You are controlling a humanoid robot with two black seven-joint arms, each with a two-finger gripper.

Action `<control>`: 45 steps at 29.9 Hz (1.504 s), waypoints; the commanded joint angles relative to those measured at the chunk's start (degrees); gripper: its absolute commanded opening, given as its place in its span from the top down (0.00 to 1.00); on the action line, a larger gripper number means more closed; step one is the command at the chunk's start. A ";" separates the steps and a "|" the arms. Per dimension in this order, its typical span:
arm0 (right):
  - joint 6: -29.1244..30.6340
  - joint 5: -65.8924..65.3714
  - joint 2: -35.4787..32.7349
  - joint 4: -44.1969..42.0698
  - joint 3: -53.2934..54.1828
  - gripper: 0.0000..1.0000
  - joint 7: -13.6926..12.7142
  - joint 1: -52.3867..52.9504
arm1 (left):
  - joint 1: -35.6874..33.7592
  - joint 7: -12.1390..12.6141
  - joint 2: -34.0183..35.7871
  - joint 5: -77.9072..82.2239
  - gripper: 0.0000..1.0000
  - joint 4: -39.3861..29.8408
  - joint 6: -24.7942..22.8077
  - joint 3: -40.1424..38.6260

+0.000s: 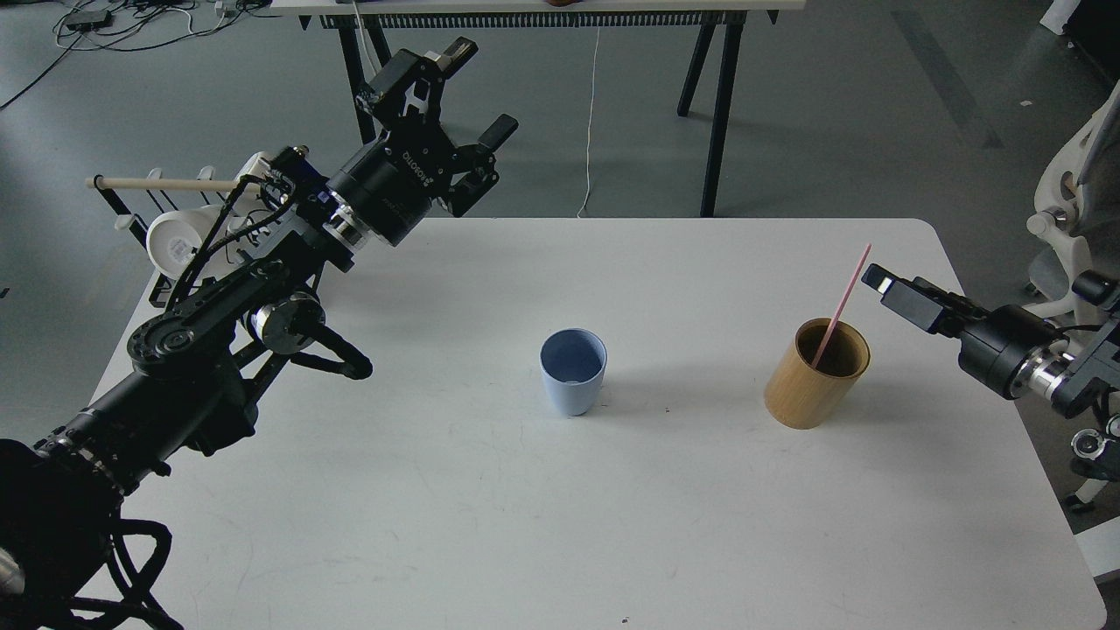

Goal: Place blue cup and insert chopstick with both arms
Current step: 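Reach the right gripper to the pink stick in the tan cup, then grasp the pink stick and pull it up out of the tan cup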

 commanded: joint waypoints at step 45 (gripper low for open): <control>-1.53 0.70 -5.78 4.99 1.72 0.96 0.00 1.72 | 3.05 0.00 0.20 -0.55 0.06 0.01 0.00 -3.75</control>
